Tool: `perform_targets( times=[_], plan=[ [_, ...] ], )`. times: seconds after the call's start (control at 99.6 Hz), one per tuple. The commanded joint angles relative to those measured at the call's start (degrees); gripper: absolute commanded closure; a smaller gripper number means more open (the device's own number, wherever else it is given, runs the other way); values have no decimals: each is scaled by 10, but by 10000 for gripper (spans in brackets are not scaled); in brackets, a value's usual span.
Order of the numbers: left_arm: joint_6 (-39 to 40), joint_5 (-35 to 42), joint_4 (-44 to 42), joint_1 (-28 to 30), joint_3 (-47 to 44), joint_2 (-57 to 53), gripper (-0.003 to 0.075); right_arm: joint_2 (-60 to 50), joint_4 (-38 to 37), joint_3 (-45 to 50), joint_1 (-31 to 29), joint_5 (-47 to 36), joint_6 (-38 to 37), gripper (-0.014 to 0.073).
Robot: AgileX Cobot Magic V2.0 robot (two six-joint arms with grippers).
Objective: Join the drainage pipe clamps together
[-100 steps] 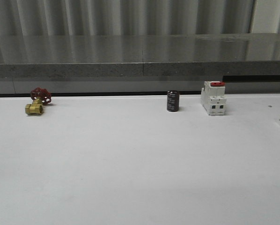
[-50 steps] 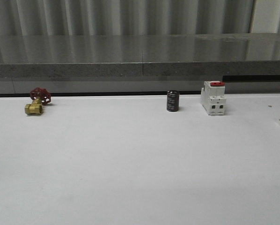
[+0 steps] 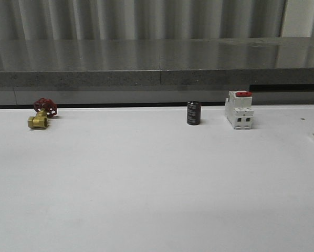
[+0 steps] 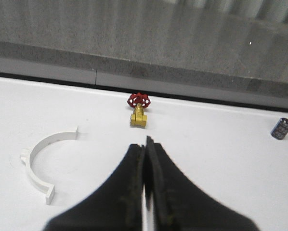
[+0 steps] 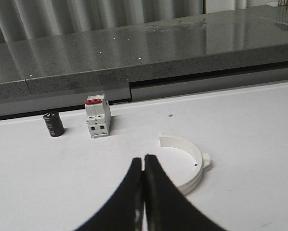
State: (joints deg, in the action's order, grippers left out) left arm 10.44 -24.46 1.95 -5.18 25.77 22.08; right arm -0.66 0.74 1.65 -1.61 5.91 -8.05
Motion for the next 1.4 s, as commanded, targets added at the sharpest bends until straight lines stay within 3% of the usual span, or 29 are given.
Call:
perform_targets(
  times=[0.0,0.181,0.482,0.602,0.753,0.823,1.014,1.385],
  plan=[
    [1,-22,-5,1,75,69,741,-10,-7,-11,-4,-49,3,661],
    [1,-69,-14,1,139,170,741,-10,-7,-11,-4,-49,3,661],
    [-13,-83,-20,1,142,256,728,-10,-7,-11,-4,-49,3,661],
    [-25,-88,-20,1,142,272,580,-10,-7,-11,-4,-49,3,661],
    [-23,-86,-16,1,142,283,287,-10,-7,-11,-4,-49,3,661],
    [-23,-84,-7,1,142,286,222,-10,-7,-11,-4,-49,3,661],
    [-23,-95,-20,8,170,331,216,-10,-7,-11,-4,-49,3,661],
    [-85,-223,-16,111,373,566,216,-10,-7,-11,-4,-49,3,661]
  ],
)
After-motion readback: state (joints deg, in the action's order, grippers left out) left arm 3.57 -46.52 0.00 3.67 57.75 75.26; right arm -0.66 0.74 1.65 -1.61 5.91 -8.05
